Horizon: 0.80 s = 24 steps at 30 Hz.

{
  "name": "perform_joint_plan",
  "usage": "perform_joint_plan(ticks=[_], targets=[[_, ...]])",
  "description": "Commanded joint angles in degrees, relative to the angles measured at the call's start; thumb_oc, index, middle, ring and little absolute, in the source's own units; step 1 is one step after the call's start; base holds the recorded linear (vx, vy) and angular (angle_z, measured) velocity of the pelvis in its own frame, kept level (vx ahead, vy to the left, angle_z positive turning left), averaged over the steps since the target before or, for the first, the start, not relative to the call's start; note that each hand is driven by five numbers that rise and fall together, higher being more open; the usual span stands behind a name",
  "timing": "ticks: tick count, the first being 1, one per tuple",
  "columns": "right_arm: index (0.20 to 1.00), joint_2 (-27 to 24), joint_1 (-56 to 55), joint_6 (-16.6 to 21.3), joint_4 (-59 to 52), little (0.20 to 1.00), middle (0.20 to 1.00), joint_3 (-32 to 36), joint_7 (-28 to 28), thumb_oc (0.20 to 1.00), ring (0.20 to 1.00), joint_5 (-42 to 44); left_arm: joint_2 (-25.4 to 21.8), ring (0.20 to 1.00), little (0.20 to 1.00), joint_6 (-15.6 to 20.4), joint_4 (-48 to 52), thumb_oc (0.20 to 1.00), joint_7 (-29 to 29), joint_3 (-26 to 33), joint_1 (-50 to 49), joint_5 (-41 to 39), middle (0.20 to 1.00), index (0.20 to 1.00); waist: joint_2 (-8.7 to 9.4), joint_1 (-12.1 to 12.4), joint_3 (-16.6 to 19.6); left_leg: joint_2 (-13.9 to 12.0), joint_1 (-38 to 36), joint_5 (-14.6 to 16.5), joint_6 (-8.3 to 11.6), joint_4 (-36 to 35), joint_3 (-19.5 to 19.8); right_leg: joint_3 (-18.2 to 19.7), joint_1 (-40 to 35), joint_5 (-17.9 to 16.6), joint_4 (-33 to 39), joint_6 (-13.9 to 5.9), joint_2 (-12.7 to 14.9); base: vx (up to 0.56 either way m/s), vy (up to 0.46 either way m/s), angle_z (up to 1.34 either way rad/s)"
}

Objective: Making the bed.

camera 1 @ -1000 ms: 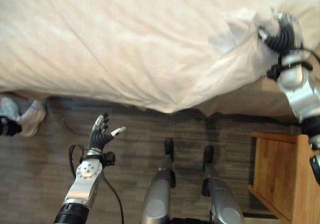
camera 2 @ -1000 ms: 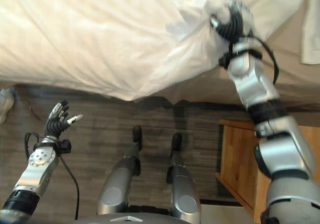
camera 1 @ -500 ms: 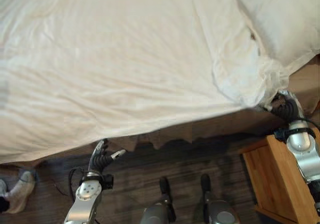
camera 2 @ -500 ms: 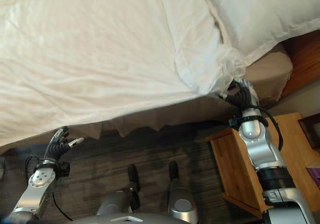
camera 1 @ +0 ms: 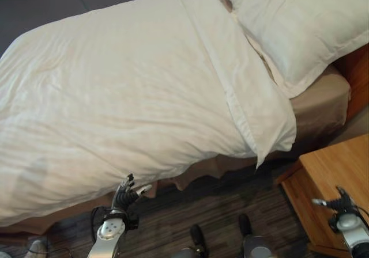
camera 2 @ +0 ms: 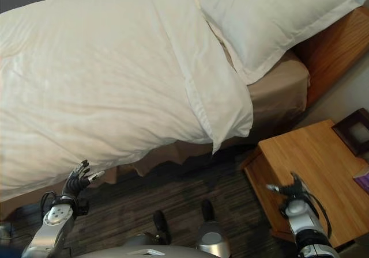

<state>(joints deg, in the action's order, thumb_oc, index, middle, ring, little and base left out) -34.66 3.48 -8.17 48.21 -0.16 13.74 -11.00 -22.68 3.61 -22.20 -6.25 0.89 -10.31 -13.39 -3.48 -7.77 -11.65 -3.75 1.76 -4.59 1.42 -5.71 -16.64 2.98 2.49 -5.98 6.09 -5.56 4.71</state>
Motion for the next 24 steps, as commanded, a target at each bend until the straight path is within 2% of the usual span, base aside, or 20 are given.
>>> perform_joint_plan(ticks=[1, 2, 4, 6, 7, 8, 10, 11, 12, 14, 15, 16, 17, 18, 19, 20, 24], targets=[[0.200, -3.6, 7.1, 1.9, -2.6, 0.200, 0.200, 2.5, 3.4, 0.200, 0.200, 1.9, -3.3, 1.000, 1.000, 1.9, -0.2, 1.000, -1.1, 1.9, 1.9, -2.2, 1.000, 1.000, 4.95, 1.6, 0.4, -1.1, -1.9, 6.0, 1.43, 0.7, 0.9, -3.8, 0.1, 6.0, -1.1, -1.27, 1.8, 0.00, 0.000, 0.00], [0.200, -5.0, 8.0, 3.6, -9.0, 0.200, 0.200, 3.3, 3.5, 0.200, 0.200, 4.4, -3.2, 1.000, 1.000, 1.9, -0.3, 1.000, -0.7, 2.0, 1.9, -3.0, 1.000, 1.000, 5.54, 1.6, 0.2, -1.3, -2.2, 6.3, 1.40, 0.7, 1.1, -3.7, -0.2, 6.2, -1.1, -1.24, 1.6, -0.04, -0.011, 0.02], [0.200, -5.1, 8.4, 4.6, -11.9, 0.200, 0.200, 3.9, 3.9, 0.200, 0.200, 6.9, -3.2, 1.000, 1.000, 2.1, -0.1, 1.000, -0.5, 2.0, 2.0, -3.7, 1.000, 1.000, 5.82, 1.9, 0.3, -1.4, -1.8, 5.9, 1.46, 0.7, 1.2, -3.6, 0.2, 5.8, -1.1, -1.06, 1.5, -0.04, -0.018, 0.01], [0.200, -2.6, 11.4, 6.6, -17.2, 0.200, 0.200, 2.5, 4.3, 0.200, 0.200, 13.8, -1.4, 1.000, 1.000, 1.4, -0.9, 1.000, -2.1, -1.5, 8.3, -3.1, 1.000, 1.000, 6.41, 1.6, 0.3, -1.4, -1.9, 6.1, 1.54, 0.7, 1.0, -3.5, 0.2, 5.5, -1.1, -1.02, 1.3, 0.01, -0.014, 0.02], [0.200, -2.4, 13.5, 7.8, -17.6, 0.200, 0.200, 2.4, 4.7, 0.200, 0.200, 19.5, -1.1, 1.000, 1.000, 2.0, -0.9, 1.000, -1.4, -1.9, 9.9, -7.2, 1.000, 1.000, 6.60, 1.8, 0.5, -1.4, -2.4, 6.5, 1.55, 0.7, 1.0, -3.7, -0.3, 5.7, -1.1, -1.03, 1.3, 0.01, -0.018, 0.05], [0.200, -2.4, 13.7, 7.9, -17.5, 0.200, 0.200, 2.3, 4.7, 0.200, 0.200, 19.6, -1.1, 1.000, 1.000, 2.0, -1.0, 1.000, -1.4, -1.8, 10.0, -7.3, 1.000, 1.000, 6.63, 1.8, 0.5, -1.4, -2.1, 6.2, 1.59, 0.7, 1.0, -3.6, -0.1, 5.4, -1.1, -0.94, 1.3, 0.03, -0.018, 0.07], [0.200, -1.2, 17.0, 9.4, -19.9, 0.200, 0.200, 1.6, 3.7, 0.200, 0.200, 26.4, 0.0, 1.000, 1.000, 2.8, 0.0, 1.000, -0.9, -2.4, 12.5, -13.7, 1.000, 1.000, 6.91, 2.0, 0.8, -1.4, -2.4, 6.3, 1.64, 0.7, 0.9, -3.9, -0.3, 5.4, -1.1, -0.77, 1.2, 0.01, -0.028, 0.14], [0.200, 0.1, 18.1, 10.3, -21.1, 0.200, 0.200, 1.1, 4.1, 0.200, 0.200, 28.2, 0.5, 1.000, 1.000, 2.9, 0.5, 1.000, -0.7, -3.6, 13.9, -16.4, 1.000, 1.000, 6.91, 2.0, 0.9, -1.4, -2.5, 6.3, 1.64, 0.7, 0.8, -4.0, -0.4, 5.2, -1.1, -0.71, 1.2, 0.02, -0.024, 0.16], [0.200, 2.7, 20.8, 11.4, -21.8, 0.200, 0.200, -0.1, 5.1, 0.200, 0.200, 31.2, 2.3, 1.000, 1.000, 3.5, -0.1, 1.000, -0.6, -8.1, 18.1, -18.0, 1.000, 1.000, 6.97, 1.7, 0.8, -1.3, -2.7, 6.4, 1.64, 0.7, 0.6, -4.1, -0.7, 5.2, -1.1, -0.62, 1.3, 0.03, -0.006, 0.11], [0.200, 7.2, 24.1, 14.2, -22.8, 0.200, 0.200, -1.3, 5.1, 0.200, 0.200, 37.4, 3.4, 1.000, 1.000, 3.3, 0.7, 1.000, 2.2, -13.5, 26.0, -23.5, 1.000, 1.000, 6.73, 0.9, 1.0, -1.2, -3.1, 6.6, 1.68, 0.7, 0.2, -4.3, -1.0, 4.9, -1.1, -0.61, 1.5, 0.06, 0.020, 0.09], [0.200, 11.8, 27.1, 16.2, -21.9, 0.200, 0.200, -2.5, 5.1, 0.200, 0.200, 42.3, 5.4, 1.000, 1.000, 4.0, 0.8, 1.000, 2.6, -17.5, 32.9, -27.4, 1.000, 1.000, 6.45, 0.0, 1.3, -1.3, -3.5, 7.1, 1.72, 0.7, -0.1, -4.3, -1.3, 5.0, -1.1, -0.70, 1.7, 0.05, 0.023, 0.10], [0.200, 11.8, 27.3, 16.2, -21.8, 0.200, 0.200, -2.4, 5.1, 0.200, 0.200, 42.3, 5.3, 1.000, 1.000, 4.1, 0.6, 1.000, 2.6, -17.5, 33.2, -27.5, 1.000, 1.000, 6.52, 0.1, 1.3, -1.3, -3.3, 6.7, 1.75, 0.7, -0.1, -4.3, -1.1, 4.7, -1.1, -0.61, 1.7, 0.06, 0.020, 0.07], [0.200, 14.4, 30.1, 16.9, -20.9, 0.200, 0.200, -4.2, 4.6, 0.200, 0.200, 45.6, 6.3, 0.890, 0.890, 4.6, 0.8, 0.890, 3.9, -20.9, 39.3, -31.1, 0.890, 0.890, 6.36, -0.8, 1.6, -1.4, -3.5, 6.8, 1.83, 0.7, -0.5, -4.2, -1.0, 4.6, -1.1, -0.72, 1.7, 0.00, 0.000, 0.00], [0.200, 15.8, 32.2, 17.5, -19.8, 0.200, 0.200, -5.2, 4.5, 0.200, 0.200, 47.3, 7.4, 0.526, 0.526, 4.9, 0.3, 0.526, 4.7, -23.0, 42.8, -33.6, 0.526, 0.526, 6.34, -1.5, 1.4, -1.4, -3.6, 6.9, 1.89, 0.7, -0.7, -3.9, -0.9, 4.6, -1.1, -0.82, 1.7, 0.05, 0.027, -0.05], [0.200, 16.3, 35.0, 17.3, -18.2, 0.200, 0.200, -6.8, 4.1, 0.200, 0.200, 48.7, 8.9, 0.473, 0.473, 5.1, 1.6, 0.473, 6.4, -25.2, 45.1, -37.1, 0.473, 0.473, 6.30, -2.1, 1.6, -1.5, -3.7, 7.0, 1.98, 0.7, -1.1, -3.8, -0.5, 4.5, -1.1, -0.92, 1.7, 0.03, 0.026, -0.05], [0.200, 16.6, 36.3, 17.3, -17.2, 0.200, 0.200, -7.1, 4.0, 0.200, 0.200, 49.8, 9.5, 0.200, 0.200, 5.1, 2.3, 0.200, 7.3, -26.0, 45.2, -38.5, 0.200, 0.200, 6.26, -2.1, 1.6, -1.5, -3.8, 7.1, 1.99, 0.7, -1.3, -3.6, -0.4, 4.5, -1.1, -0.97, 1.7, 0.02, 0.018, -0.10], [0.200, 20.0, 40.2, 18.7, -14.3, 0.200, 0.200, -8.2, 2.5, 0.200, 0.200, 56.3, 12.4, 0.200, 0.200, 5.5, 3.7, 0.200, 8.0, -29.2, 48.6, -40.3, 0.200, 0.200, 6.19, -2.2, 0.8, -1.6, -3.7, 6.9, 2.09, 0.7, -1.1, -2.7, 0.1, 4.6, -1.1, -1.01, 1.6, 0.00, 0.005, -0.14]])
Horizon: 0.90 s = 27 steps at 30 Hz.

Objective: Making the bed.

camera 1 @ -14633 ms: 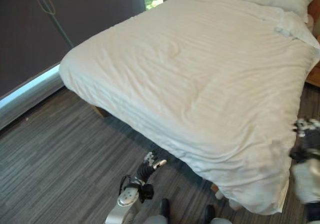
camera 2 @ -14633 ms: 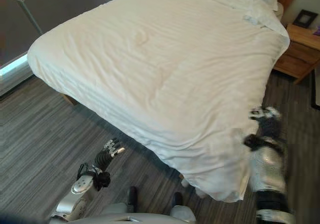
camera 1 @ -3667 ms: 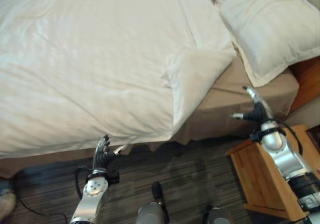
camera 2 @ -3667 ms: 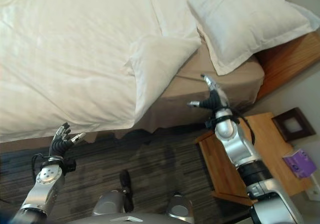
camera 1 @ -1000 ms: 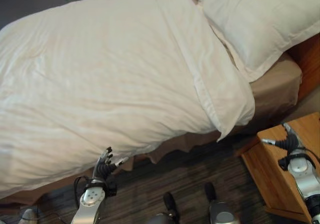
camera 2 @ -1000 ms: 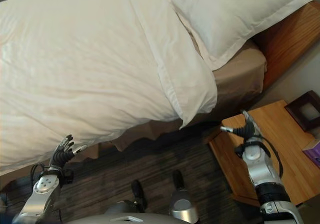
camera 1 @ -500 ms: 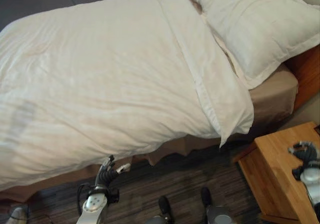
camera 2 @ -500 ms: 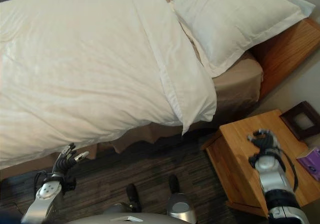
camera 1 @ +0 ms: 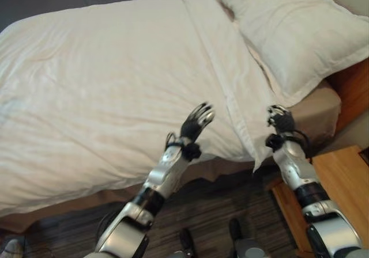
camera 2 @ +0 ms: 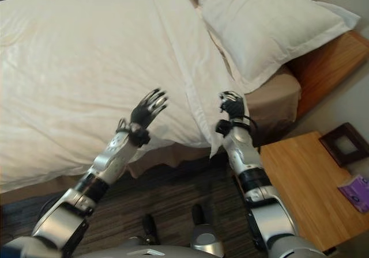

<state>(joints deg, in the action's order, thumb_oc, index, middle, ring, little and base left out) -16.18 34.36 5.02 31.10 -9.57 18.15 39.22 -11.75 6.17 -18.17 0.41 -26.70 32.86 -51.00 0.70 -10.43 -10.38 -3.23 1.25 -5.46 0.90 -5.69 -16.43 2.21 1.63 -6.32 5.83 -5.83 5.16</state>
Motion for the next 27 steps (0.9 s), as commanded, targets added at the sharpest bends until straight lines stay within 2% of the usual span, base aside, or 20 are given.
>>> perform_joint_plan(ticks=[1, 3, 6, 7, 9, 10, 12, 16, 20, 21, 22, 24, 25, 27], targets=[[0.200, 1.4, 9.4, 5.6, 3.0, 0.200, 0.200, 1.3, -2.0, 0.200, 0.200, 6.2, 1.5, 0.200, 0.200, 3.0, -0.4, 0.200, 1.3, -1.6, 5.5, -2.7, 0.200, 0.200, 2.01, 0.4, -0.5, -2.1, -3.2, 7.8, 2.61, 0.7, -1.3, -2.0, 1.0, 4.9, -0.8, -0.73, 1.1, -0.13, -0.016, -0.10], [0.200, 4.1, 13.2, 7.5, 3.8, 0.200, 0.200, 1.5, -1.7, 0.200, 0.200, 10.7, 4.5, 0.200, 0.200, 5.7, -1.5, 0.200, -1.6, -1.3, 12.0, -5.1, 0.200, 0.200, 1.78, 0.5, -4.0, -1.7, -1.0, 6.9, 2.73, 0.7, -0.5, -1.1, 3.2, 4.4, -1.0, -0.93, 1.3, -0.19, 0.000, -0.05], [0.200, 4.5, 15.6, 8.2, 4.8, 0.200, 0.200, 1.4, -1.3, 0.200, 0.200, 11.8, 5.6, 0.200, 0.200, 7.0, -2.9, 0.200, -2.9, -0.6, 15.6, -5.9, 0.200, 0.200, 1.45, 0.3, -5.3, -1.6, -0.1, 6.6, 2.72, 0.7, -0.7, -0.6, 4.5, 4.0, -1.4, -1.09, 1.3, -0.11, 0.030, -0.04], [0.200, 0.3, 15.0, 10.7, 0.5, 0.200, 0.200, 4.0, -1.2, 0.200, 0.200, 13.9, -0.1, 0.200, 0.200, 9.7, 14.7, 0.200, -1.5, 5.4, 13.1, -11.2, 0.200, 0.200, -0.09, 2.1, -6.9, -1.1, 1.3, 6.1, 2.52, 0.7, -0.5, -1.2, 6.0, 3.6, -1.7, -1.30, 1.7, -0.10, 0.048, -0.06], [0.200, -0.1, 13.5, 11.8, -2.1, 0.200, 0.200, 5.8, -1.2, 0.200, 0.200, 12.2, -0.5, 0.200, 0.200, 8.7, 18.7, 0.200, 1.2, 7.6, 4.4, -14.5, 0.200, 0.200, -0.31, 3.6, -8.1, -1.0, 2.2, 5.6, 2.54, 0.7, -0.8, -1.6, 7.1, 3.3, -1.9, -1.33, 2.0, -0.11, 0.017, -0.03], [0.200, 0.1, 14.0, 13.0, -2.8, 0.200, 0.200, 5.7, -1.8, 0.200, 0.200, 12.8, 0.0, 0.200, 0.200, 8.7, 18.1, 0.200, 1.9, 7.9, 3.4, -15.9, 0.200, 0.200, -0.11, 3.9, -8.4, -1.2, 2.6, 5.4, 2.64, 0.7, -1.3, -1.4, 7.9, 3.2, -2.2, -1.37, 2.0, -0.12, -0.020, 0.02], [0.200, 0.1, 14.5, 13.6, -4.2, 0.200, 0.200, 4.6, -2.6, 0.200, 0.200, 13.9, 0.4, 0.200, 0.200, 11.0, 17.3, 0.200, 1.1, 9.1, 6.2, -15.7, 0.200, 0.200, 0.16, 4.4, -10.6, -1.4, 4.7, 4.6, 2.93, 0.7, -1.9, -1.0, 10.7, 2.4, -2.7, -1.82, 1.9, -0.10, -0.015, -0.03], [0.200, 0.6, 15.5, 16.0, -6.2, 0.200, 0.200, 6.0, -1.0, 0.200, 0.200, 13.7, -0.2, 0.200, 0.200, 13.7, 17.5, 0.200, -0.9, 11.7, 11.2, -14.5, 0.200, 0.200, 0.32, 4.8, -12.6, -1.9, 8.0, 3.5, 3.38, 0.7, -1.8, -1.4, 14.0, 2.0, -3.2, -2.24, 2.1, -0.06, -0.006, -0.06], [0.200, 0.4, 17.6, 18.6, -7.4, 0.200, 0.200, 7.0, -0.1, 0.200, 0.200, 13.9, -0.6, 0.200, 0.200, 14.8, 15.5, 0.200, -2.4, 14.1, 15.6, -14.0, 0.200, 0.200, 0.62, 5.3, -13.8, -2.5, 12.0, 2.7, 3.80, 0.8, -1.3, -1.8, 17.7, 2.0, -3.4, -2.44, 2.3, -0.04, -0.016, 0.02], [0.200, 0.3, 18.7, 20.6, -8.6, 0.200, 0.200, 7.2, -0.1, 0.200, 0.200, 14.5, -1.3, 0.200, 0.200, 15.5, 14.2, 0.200, -3.1, 14.9, 17.6, -13.6, 0.200, 0.200, 0.81, 5.8, -14.9, -2.8, 13.8, 2.7, 4.32, 0.7, -0.8, -1.7, 19.0, 2.1, -2.7, -2.73, 2.5, -0.08, -0.037, 0.03], [0.200, -0.1, 20.0, 21.5, -9.0, 0.200, 0.200, 7.5, 0.1, 0.200, 0.200, 14.8, -1.8, 0.200, 0.200, 16.0, 13.0, 0.200, -3.5, 15.3, 20.0, -13.7, 0.200, 0.200, 0.81, 5.6, -15.6, -2.9, 16.2, 1.5, 4.34, 0.8, -1.0, -2.0, 21.1, 1.3, -2.9, -2.69, 2.4, -0.12, -0.040, 0.07], [0.200, -0.8, 22.0, 23.6, -10.3, 0.200, 0.200, 8.3, 0.7, 0.200, 0.200, 14.6, -2.9, 0.200, 0.200, 16.6, 11.6, 0.200, -4.3, 16.0, 22.7, -13.2, 0.200, 0.200, 0.65, 5.7, -16.5, -2.8, 18.5, 1.7, 5.12, 0.7, -0.7, -2.3, 23.0, 1.1, -2.0, -3.28, 2.3, -0.09, -0.017, 0.08], [0.200, -0.8, 22.2, 24.2, -11.6, 0.200, 0.200, 8.5, 1.3, 0.200, 0.200, 13.9, -3.7, 0.200, 0.200, 16.8, 10.9, 0.200, -4.7, 16.2, 24.4, -13.1, 0.200, 0.200, 0.69, 5.6, -17.1, -3.0, 20.8, 0.4, 5.23, 0.7, -1.1, -2.7, 25.0, 0.0, -1.9, -3.29, 2.3, -0.09, 0.005, 0.03], [0.200, -0.8, 22.6, 25.5, -12.8, 0.200, 0.200, 8.8, 2.0, 0.200, 0.200, 13.7, -3.9, 0.200, 0.200, 16.8, 9.5, 0.200, -5.4, 17.2, 25.1, -13.1, 0.200, 0.200, 0.69, 5.3, -17.8, -2.9, 23.7, 0.1, 5.43, 0.7, -1.2, -3.0, 27.7, -0.5, -1.4, -3.68, 2.1, -0.12, 0.021, 0.03]])
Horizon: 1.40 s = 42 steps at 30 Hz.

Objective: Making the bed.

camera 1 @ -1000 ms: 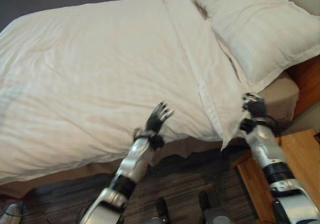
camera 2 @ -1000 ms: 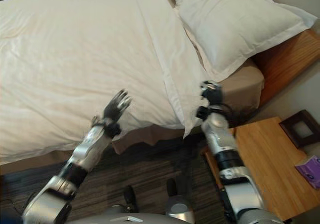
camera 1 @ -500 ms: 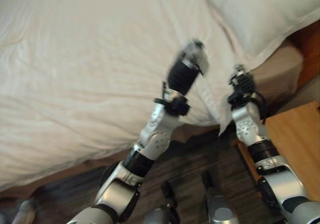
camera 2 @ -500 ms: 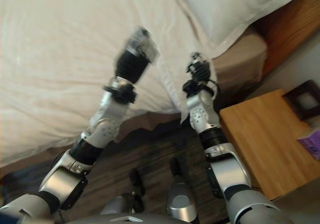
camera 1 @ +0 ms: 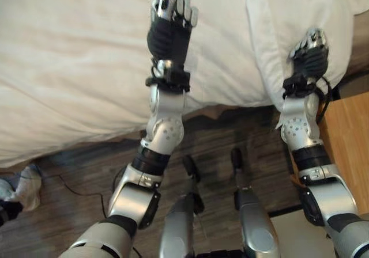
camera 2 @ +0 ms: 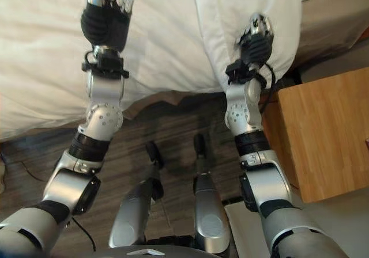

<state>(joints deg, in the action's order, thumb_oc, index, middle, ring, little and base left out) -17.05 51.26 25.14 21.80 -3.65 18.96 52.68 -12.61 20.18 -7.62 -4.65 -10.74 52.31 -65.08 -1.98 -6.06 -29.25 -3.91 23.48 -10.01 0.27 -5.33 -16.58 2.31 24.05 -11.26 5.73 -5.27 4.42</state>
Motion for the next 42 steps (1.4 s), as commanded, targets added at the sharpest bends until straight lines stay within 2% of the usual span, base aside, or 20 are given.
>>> perform_joint_plan(ticks=[1, 5, 7, 8, 10, 13, 14, 15, 18, 21, 22, 23, 24, 26, 29, 33, 36, 39, 42], targets=[[0.200, 0.2, 5.4, 5.4, -3.8, 0.200, 0.200, 2.9, 1.7, 0.200, 0.200, 0.1, -3.0, 0.200, 0.200, 2.5, -1.8, 0.200, -0.7, 1.9, 5.1, 0.6, 0.200, 0.200, 3.45, 1.0, 0.7, -2.3, 2.5, 4.5, 6.11, 0.3, -1.1, -3.4, 6.5, 4.2, -1.2, -4.49, 3.0, -0.07, 0.029, 0.05], [0.200, 0.5, 3.1, 4.4, -2.9, 0.200, 0.200, 3.3, 1.7, 0.200, 0.200, 1.2, -1.2, 0.200, 0.200, 0.5, -5.2, 0.200, -1.5, 2.9, 1.6, -1.3, 0.200, 0.200, 3.59, 0.8, -0.1, -2.0, 3.8, 4.6, 5.88, 0.3, -1.1, -3.2, 8.2, 3.9, -1.2, -4.32, 2.6, -0.04, 0.005, -0.01], [0.200, 2.5, -1.6, 3.5, -1.4, 0.200, 0.200, 5.0, 1.0, 0.200, 0.200, 3.1, 2.2, 0.200, 0.200, -1.7, -10.6, 0.200, -2.0, 4.9, -6.1, -4.0, 0.200, 0.200, 3.53, 0.7, -0.5, -1.5, 3.4, 5.1, 5.48, 0.3, -0.9, -3.0, 7.9, 3.9, -1.2, -3.92, 2.4, 0.01, 0.002, -0.02], [0.200, 2.5, -2.0, 3.5, -1.5, 0.200, 0.200, 4.9, 0.8, 0.200, 0.200, 3.2, 2.2, 0.200, 0.200, -1.7, -10.6, 0.200, -1.8, 4.9, -6.4, -4.1, 0.200, 0.200, 3.53, 0.7, -0.5, -1.5, 3.2, 5.2, 5.45, 0.3, -0.9, -3.0, 7.7, 4.0, -1.2, -3.93, 2.4, 0.00, 0.000, 0.00], [0.200, 7.3, -7.7, 3.2, -0.2, 0.200, 0.200, 7.5, -0.8, 0.200, 0.200, 6.9, 5.7, 0.200, 0.200, -3.7, -16.0, 0.200, -1.7, 6.4, -13.3, -6.0, 0.200, 0.200, 3.33, 0.5, -0.5, -1.2, 1.7, 5.9, 5.14, 0.3, -0.6, -2.8, 6.6, 4.2, -1.1, -3.70, 2.4, 0.02, 0.001, 0.00], [0.200, 11.3, -14.6, 2.3, 1.8, 0.200, 0.200, 8.6, -3.8, 0.200, 0.200, 10.5, 9.0, 0.200, 0.200, -6.7, -20.5, 0.200, -0.4, 6.7, -22.6, -7.5, 0.200, 0.200, 3.23, 0.5, -0.5, -1.0, -2.0, 6.8, 4.79, 0.3, -0.1, -2.7, 2.9, 4.8, -1.2, -3.33, 2.6, 0.05, -0.014, 0.00], [0.200, 13.0, -18.8, 0.7, 3.7, 0.200, 0.200, 9.6, -5.4, 0.200, 0.200, 12.1, 10.6, 0.200, 0.200, -9.5, -22.8, 0.200, 0.7, 6.4, -28.9, -7.3, 0.200, 0.200, 3.17, 0.6, 0.0, -1.0, -4.1, 7.2, 4.60, 0.3, 0.3, -2.8, 0.6, 5.4, -1.2, -3.07, 2.9, 0.07, -0.025, 0.01], [0.200, 13.1, -19.5, 0.7, 3.7, 0.200, 0.200, 9.5, -5.7, 0.200, 0.200, 12.4, 10.7, 0.200, 0.200, -9.6, -22.6, 0.200, 0.9, 6.2, -29.7, -7.3, 0.200, 0.200, 3.19, 0.7, 0.2, -1.0, -4.5, 7.3, 4.61, 0.3, 0.3, -2.9, 0.1, 5.5, -1.1, -3.07, 2.9, 0.12, -0.025, 0.02], [0.200, 13.7, -27.1, -3.5, 7.0, 0.200, 0.200, 9.4, -8.6, 0.200, 0.200, 12.4, 10.3, 0.200, 0.200, -14.8, -26.3, 0.200, 4.5, 4.0, -40.9, -3.6, 0.200, 0.200, 3.39, 0.6, 4.0, -1.2, -9.0, 8.6, 4.15, 0.3, 0.6, -3.2, -4.5, 6.8, -1.1, -2.61, 3.1, 0.14, -0.010, -0.01], [0.200, 13.4, -28.7, -4.5, 7.6, 0.200, 0.200, 9.7, -9.0, 0.200, 0.200, 11.7, 9.9, 0.200, 0.200, -15.8, -26.8, 0.200, 5.4, 3.5, -43.0, -2.4, 0.200, 0.200, 3.60, 0.5, 5.1, -1.2, -9.8, 8.4, 4.14, 0.3, 0.5, -3.2, -5.5, 6.6, -0.9, -2.45, 3.0, 0.08, -0.003, -0.03], [0.200, 12.1, -31.8, -6.5, 8.7, 0.200, 0.200, 10.1, -9.3, 0.200, 0.200, 8.6, 8.3, 0.200, 0.200, -17.3, -26.3, 0.200, 7.6, 2.5, -46.5, 0.8, 0.200, 0.200, 3.67, 0.1, 7.3, -1.3, -12.3, 9.4, 4.02, 0.3, 0.4, -3.6, -8.1, 7.6, -0.9, -2.41, 2.7, 0.07, -0.009, 0.03], [0.200, 12.1, -31.9, -6.5, 8.7, 0.200, 0.200, 10.0, -9.3, 0.200, 0.200, 8.5, 8.3, 0.200, 0.200, -17.3, -26.1, 0.200, 7.6, 2.5, -46.8, 0.8, 0.200, 0.200, 3.76, 0.1, 7.4, -1.2, -12.1, 9.0, 4.04, 0.3, 0.3, -3.6, -8.0, 7.2, -0.7, -2.31, 2.7, 0.18, 0.005, 0.06], [1.000, 9.5, -33.9, -8.0, 8.9, 1.000, 1.000, 10.7, -8.5, 1.000, 1.000, 3.3, 6.2, 1.000, 1.000, -18.3, -23.7, 1.000, 9.6, 0.9, -49.5, 5.1, 1.000, 1.000, 4.01, -0.6, 9.7, -1.4, -14.0, 9.5, 3.92, 0.3, 0.0, -3.8, -10.2, 7.8, -0.7, -2.36, 2.5, 0.13, 0.023, 0.06], [1.000, 7.2, -35.6, -9.0, 7.4, 1.000, 1.000, 12.1, -8.0, 1.000, 1.000, -0.4, 3.1, 1.000, 1.000, -18.4, -19.1, 1.000, 11.4, -0.8, -51.9, 10.7, 1.000, 1.000, 3.84, -1.5, 12.0, -1.6, -15.8, 10.3, 3.79, 0.3, -0.2, -3.7, -11.9, 8.6, -0.7, -2.47, 2.4, 0.16, 0.039, 0.05], [1.000, 4.6, -37.5, -9.4, 5.2, 1.000, 1.000, 12.9, -7.5, 1.000, 1.000, -5.2, -0.9, 1.000, 1.000, -18.8, -11.2, 1.000, 13.5, -2.3, -54.7, 14.8, 1.000, 1.000, 3.98, -2.4, 14.8, -1.7, -17.8, 10.8, 3.59, 0.3, -0.3, -3.6, -13.7, 9.0, -0.7, -2.48, 2.2, 0.08, 0.029, -0.01], [1.000, 1.5, -39.4, -11.5, 3.4, 1.000, 1.000, 12.2, -7.4, 1.000, 1.000, -13.3, -6.0, 1.000, 1.000, -18.0, -2.3, 1.000, 16.0, -0.5, -55.1, 18.9, 1.000, 1.000, 4.85, -2.8, 17.8, -2.0, -20.4, 11.0, 3.50, 0.3, -1.1, -3.2, -15.9, 9.0, -0.7, -2.29, 1.8, 0.06, 0.018, -0.04], [1.000, 1.5, -41.7, -12.8, -0.6, 1.000, 1.000, 11.0, -8.4, 1.000, 1.000, -17.1, -4.7, 1.000, 1.000, -18.3, 1.7, 1.000, 17.4, -1.9, -56.4, 18.5, 1.000, 1.000, 5.62, -3.2, 19.5, -2.3, -22.8, 11.9, 3.20, 0.3, -1.8, -2.6, -18.2, 9.5, -0.7, -2.05, 1.6, 0.05, -0.005, -0.05], [1.000, 2.8, -45.2, -13.0, -4.6, 1.000, 1.000, 10.8, -11.2, 1.000, 1.000, -19.1, -3.8, 1.000, 1.000, -18.5, 7.3, 1.000, 18.4, -0.9, -59.6, 20.0, 1.000, 1.000, 6.09, -3.4, 20.7, -2.6, -24.7, 12.5, 2.94, 0.3, -1.7, -2.3, -19.8, 10.2, -1.1, -1.76, 1.4, 0.04, -0.004, -0.12], [1.000, 5.9, -48.4, -13.7, -6.0, 1.000, 1.000, 9.1, -14.4, 1.000, 1.000, -16.1, -4.5, 1.000, 1.000, -17.9, 10.8, 1.000, 17.8, 0.8, -61.8, 23.4, 1.000, 1.000, 6.55, -3.4, 21.4, -2.7, -26.6, 12.9, 2.73, 0.3, -2.0, -2.0, -21.4, 10.4, -1.4, -1.73, 1.2, 0.03, 0.010, -0.08]])
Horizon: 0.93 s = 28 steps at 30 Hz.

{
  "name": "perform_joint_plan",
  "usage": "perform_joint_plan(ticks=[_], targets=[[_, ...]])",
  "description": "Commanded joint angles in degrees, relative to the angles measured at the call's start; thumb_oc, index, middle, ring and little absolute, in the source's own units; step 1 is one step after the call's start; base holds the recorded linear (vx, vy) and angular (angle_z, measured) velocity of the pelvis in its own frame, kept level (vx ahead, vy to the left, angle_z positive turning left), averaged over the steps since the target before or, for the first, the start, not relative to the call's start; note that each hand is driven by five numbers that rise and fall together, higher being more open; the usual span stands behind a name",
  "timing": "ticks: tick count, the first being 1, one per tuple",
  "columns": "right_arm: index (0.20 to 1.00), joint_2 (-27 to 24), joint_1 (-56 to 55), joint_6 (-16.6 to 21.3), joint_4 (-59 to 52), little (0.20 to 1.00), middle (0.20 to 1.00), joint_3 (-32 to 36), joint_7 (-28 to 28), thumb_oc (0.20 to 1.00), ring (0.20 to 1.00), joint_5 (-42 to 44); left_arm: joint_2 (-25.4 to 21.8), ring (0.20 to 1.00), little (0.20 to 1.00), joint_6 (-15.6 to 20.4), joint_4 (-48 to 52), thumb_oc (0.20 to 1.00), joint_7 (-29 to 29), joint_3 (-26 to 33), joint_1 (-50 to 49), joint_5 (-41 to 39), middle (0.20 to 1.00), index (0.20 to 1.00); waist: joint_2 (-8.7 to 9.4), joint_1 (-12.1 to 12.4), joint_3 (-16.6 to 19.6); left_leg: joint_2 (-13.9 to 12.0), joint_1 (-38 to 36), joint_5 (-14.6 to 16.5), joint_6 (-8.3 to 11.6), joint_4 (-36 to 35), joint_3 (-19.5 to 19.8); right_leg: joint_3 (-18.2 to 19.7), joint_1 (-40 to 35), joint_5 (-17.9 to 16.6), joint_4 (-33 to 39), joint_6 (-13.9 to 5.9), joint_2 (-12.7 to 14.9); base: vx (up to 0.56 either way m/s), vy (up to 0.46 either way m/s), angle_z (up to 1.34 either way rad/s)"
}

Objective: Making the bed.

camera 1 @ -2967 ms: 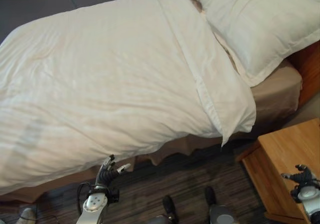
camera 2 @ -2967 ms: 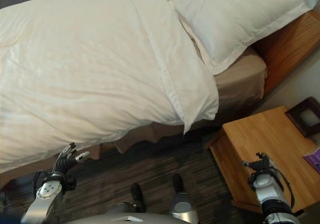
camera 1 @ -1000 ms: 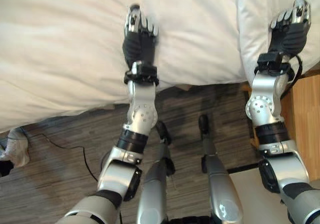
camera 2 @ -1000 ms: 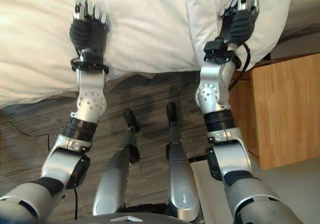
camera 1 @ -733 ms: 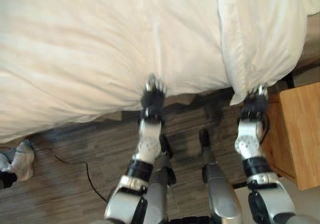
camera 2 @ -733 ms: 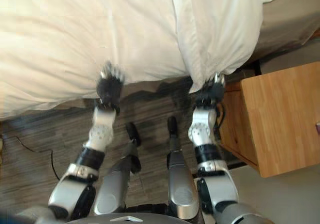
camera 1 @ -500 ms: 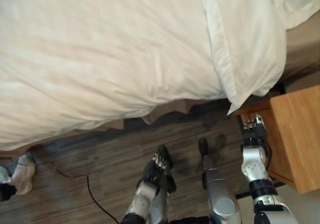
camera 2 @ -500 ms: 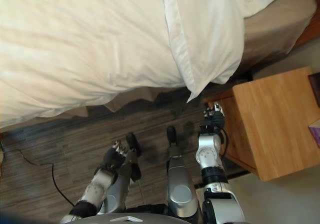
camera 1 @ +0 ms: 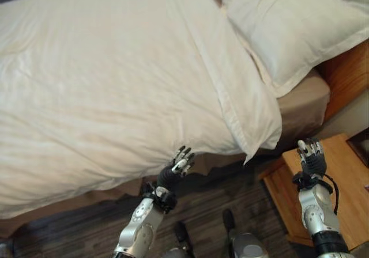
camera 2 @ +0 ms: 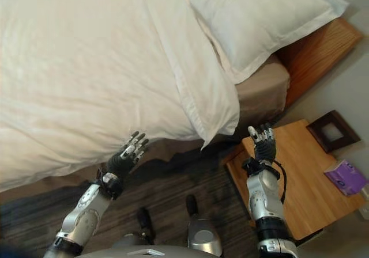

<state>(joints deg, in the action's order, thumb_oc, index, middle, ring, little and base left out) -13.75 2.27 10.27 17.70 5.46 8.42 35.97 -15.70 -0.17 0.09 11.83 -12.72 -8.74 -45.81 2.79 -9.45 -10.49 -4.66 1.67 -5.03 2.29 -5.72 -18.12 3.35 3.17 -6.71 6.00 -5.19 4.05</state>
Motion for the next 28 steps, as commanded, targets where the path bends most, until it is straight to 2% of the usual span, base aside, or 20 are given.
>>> perform_joint_plan(ticks=[1, 3, 5, 17, 18, 22, 23, 24, 25, 28], targets=[[1.000, 4.8, -1.2, 0.1, -2.2, 1.000, 1.000, -0.3, -5.8, 1.000, 1.000, 4.6, -1.9, 1.000, 1.000, 2.5, 4.9, 1.000, 1.5, 4.0, -2.2, 5.5, 1.000, 1.000, 2.03, 0.0, 3.0, -2.1, -5.4, 8.0, 0.80, 0.7, -0.5, -3.0, -1.0, 6.0, -1.7, -1.79, 1.5, 0.03, 0.003, -0.04], [1.000, 7.2, -5.3, -1.2, -2.2, 1.000, 1.000, -2.4, -8.7, 1.000, 1.000, 8.1, -1.1, 1.000, 1.000, 3.0, 4.8, 1.000, 0.8, 6.1, -4.2, 6.8, 1.000, 1.000, 2.64, 0.6, 3.7, -2.3, -6.2, 8.3, 0.91, 0.7, -0.4, -3.6, -2.0, 6.3, -2.0, -1.55, 1.5, 0.00, 0.000, 0.00], [1.000, 7.5, -6.8, -2.2, -2.1, 1.000, 1.000, -3.8, -9.3, 1.000, 1.000, 7.7, -1.1, 1.000, 1.000, 3.0, 4.3, 1.000, 0.1, 7.2, -5.1, 8.7, 1.000, 1.000, 2.96, 0.9, 3.8, -2.4, -6.6, 8.4, 0.92, 0.7, 0.2, -3.9, -2.6, 6.7, -2.3, -1.33, 1.5, 0.01, -0.002, 0.04], [1.000, 7.5, -8.1, -4.5, -0.1, 1.000, 1.000, -7.5, -9.2, 1.000, 1.000, 5.3, -2.8, 1.000, 1.000, 3.8, 0.9, 1.000, -3.1, 9.3, -5.8, 17.3, 1.000, 1.000, 3.18, 2.1, 3.5, -2.0, -6.7, 8.2, 0.90, 0.7, 1.9, -5.3, -3.8, 7.1, -2.6, -1.04, 1.8, 0.00, 0.018, 0.09], [1.000, 7.0, -8.1, -4.5, -0.3, 1.000, 1.000, -7.6, -9.1, 1.000, 1.000, 3.9, -2.8, 1.000, 1.000, 3.9, 0.7, 1.000, -3.2, 9.4, -5.8, 17.4, 1.000, 1.000, 3.14, 2.2, 3.5, -1.9, -6.7, 8.2, 0.85, 0.7, 2.0, -5.3, -3.9, 7.1, -2.6, -1.04, 1.8, 0.01, 0.025, 0.19], [1.000, 2.6, -8.3, -3.0, -5.3, 1.000, 1.000, -6.6, -5.8, 1.000, 1.000, -12.5, -3.2, 1.000, 1.000, 5.3, 1.4, 1.000, -4.6, 11.5, -7.2, 21.9, 1.000, 1.000, 2.80, 2.3, 3.2, -1.6, -7.3, 8.7, 0.33, 0.7, 1.8, -5.6, -3.9, 7.4, -3.9, -1.25, 2.4, 0.01, 0.025, 0.10], [1.000, 2.6, -8.3, -3.1, -5.3, 1.000, 1.000, -6.6, -5.7, 1.000, 1.000, -12.6, -3.2, 1.000, 1.000, 5.3, 1.4, 1.000, -4.6, 11.5, -7.2, 22.0, 1.000, 1.000, 2.80, 2.3, 3.2, -1.6, -7.3, 8.7, 0.32, 0.7, 1.8, -5.6, -3.9, 7.4, -4.0, -1.26, 2.4, 0.00, 0.000, 0.00], [1.000, 1.8, -7.9, -2.5, -5.9, 1.000, 1.000, -6.3, -4.7, 1.000, 1.000, -15.7, -4.8, 1.000, 1.000, 6.7, 1.5, 1.000, -6.2, 12.5, -7.5, 27.9, 1.000, 1.000, 2.72, 2.3, 3.0, -1.6, -7.6, 8.9, 0.19, 0.7, 1.8, -5.9, -3.8, 7.5, -4.4, -1.33, 2.6, 0.00, 0.000, 0.00], [1.000, 1.5, -7.7, -2.4, -6.1, 1.000, 1.000, -6.2, -4.2, 1.000, 1.000, -16.9, -5.4, 1.000, 1.000, 7.2, 1.4, 1.000, -7.1, 13.1, -7.4, 30.5, 1.000, 1.000, 2.70, 2.4, 3.0, -1.6, -7.7, 9.0, 0.14, 0.7, 1.8, -5.9, -3.8, 7.5, -4.5, -1.34, 2.6, 0.04, 0.027, -0.01], [1.000, 1.3, -7.7, -2.4, -6.5, 1.000, 1.000, -6.1, -3.8, 1.000, 1.000, -17.9, -5.2, 1.000, 1.000, 7.5, 0.8, 1.000, -8.2, 13.6, -7.6, 31.5, 1.000, 1.000, 2.69, 2.5, 2.9, -1.5, -8.0, 9.1, 0.06, 0.7, 1.8, -5.9, -4.0, 7.6, -4.5, -1.36, 2.7, 0.00, 0.000, 0.00]])
